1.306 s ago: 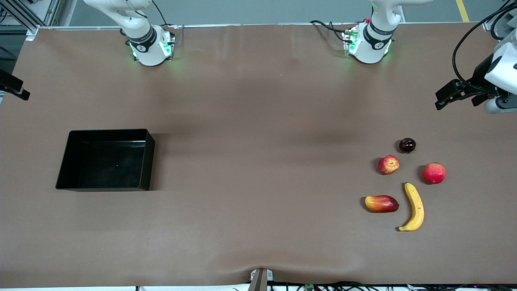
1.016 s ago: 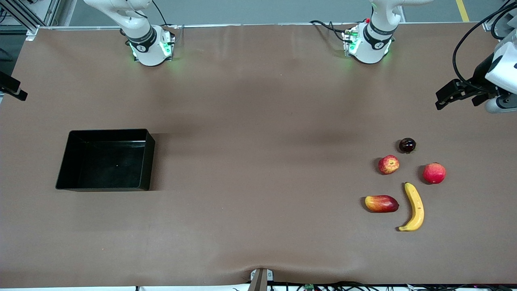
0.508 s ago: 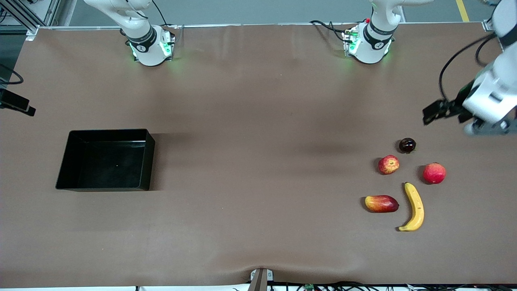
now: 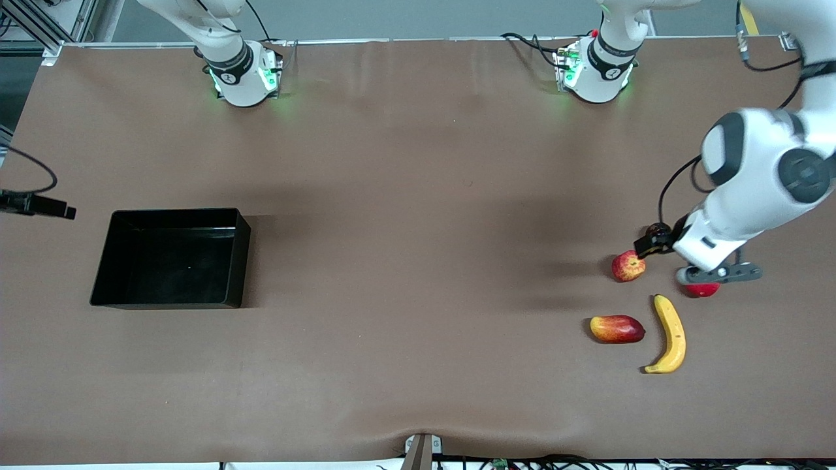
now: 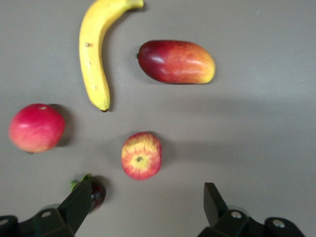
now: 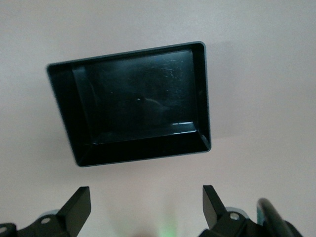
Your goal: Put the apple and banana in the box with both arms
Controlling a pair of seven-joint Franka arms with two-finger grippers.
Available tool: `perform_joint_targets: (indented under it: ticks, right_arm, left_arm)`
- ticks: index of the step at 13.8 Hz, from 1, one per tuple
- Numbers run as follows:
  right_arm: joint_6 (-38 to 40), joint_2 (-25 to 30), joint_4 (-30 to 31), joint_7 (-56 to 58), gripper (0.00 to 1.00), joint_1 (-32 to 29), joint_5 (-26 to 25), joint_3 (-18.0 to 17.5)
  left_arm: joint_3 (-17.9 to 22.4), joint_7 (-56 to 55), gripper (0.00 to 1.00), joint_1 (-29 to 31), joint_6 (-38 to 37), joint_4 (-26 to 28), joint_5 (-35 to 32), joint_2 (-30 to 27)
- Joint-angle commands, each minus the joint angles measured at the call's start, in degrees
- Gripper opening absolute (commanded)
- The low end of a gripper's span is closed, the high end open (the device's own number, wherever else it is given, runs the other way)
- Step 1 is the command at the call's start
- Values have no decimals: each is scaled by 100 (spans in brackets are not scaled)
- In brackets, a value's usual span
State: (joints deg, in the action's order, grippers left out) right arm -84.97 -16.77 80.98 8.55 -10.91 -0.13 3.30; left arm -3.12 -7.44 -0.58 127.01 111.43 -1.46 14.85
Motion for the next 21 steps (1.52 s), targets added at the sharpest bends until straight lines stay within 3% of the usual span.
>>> perform_joint_targets:
  ticks: [1,6,8,11,13,15,16,18,19,21]
  right_arm:
    - [-212,-116,415,322,100,-392,-101,-83]
    - [-2107,-116,2112,1166,100,-895,-93,-92]
    - [-2864,-307,2369,1175,100,-712,-84,-101]
    - [-3175,-731,2378,1464,100,-772,-84,-110]
    - [-3245,-801,2378,1492,100,-746,-101,-101]
    - [-3420,-889,2352,1701,100,-754,-250,-101]
    - [-3517,-924,2352,1824,100,-781,-286,-101]
    - [-3597,-994,2361,1834,100,-798,-286,-101]
    - [-3623,-1056,2370,1826,87,-851,-277,-101]
    - [-3632,-1257,2361,1826,51,-991,-207,-110]
  left_arm:
    - [-4,6,100,67,718,370,-21,289]
    - [14,40,100,120,1265,371,-29,1045]
    - [22,23,100,129,1274,345,-248,1186]
    - [14,23,100,199,1283,345,-302,1275]
    - [14,23,68,199,1283,345,-302,1336]
    - [14,23,19,190,1248,327,-302,1336]
    - [14,23,0,181,1222,310,-302,1293]
    - [-4,23,0,173,1204,275,-302,1170]
    - [-21,14,0,155,1169,231,-302,1126]
    - [-48,14,0,120,950,152,-302,951]
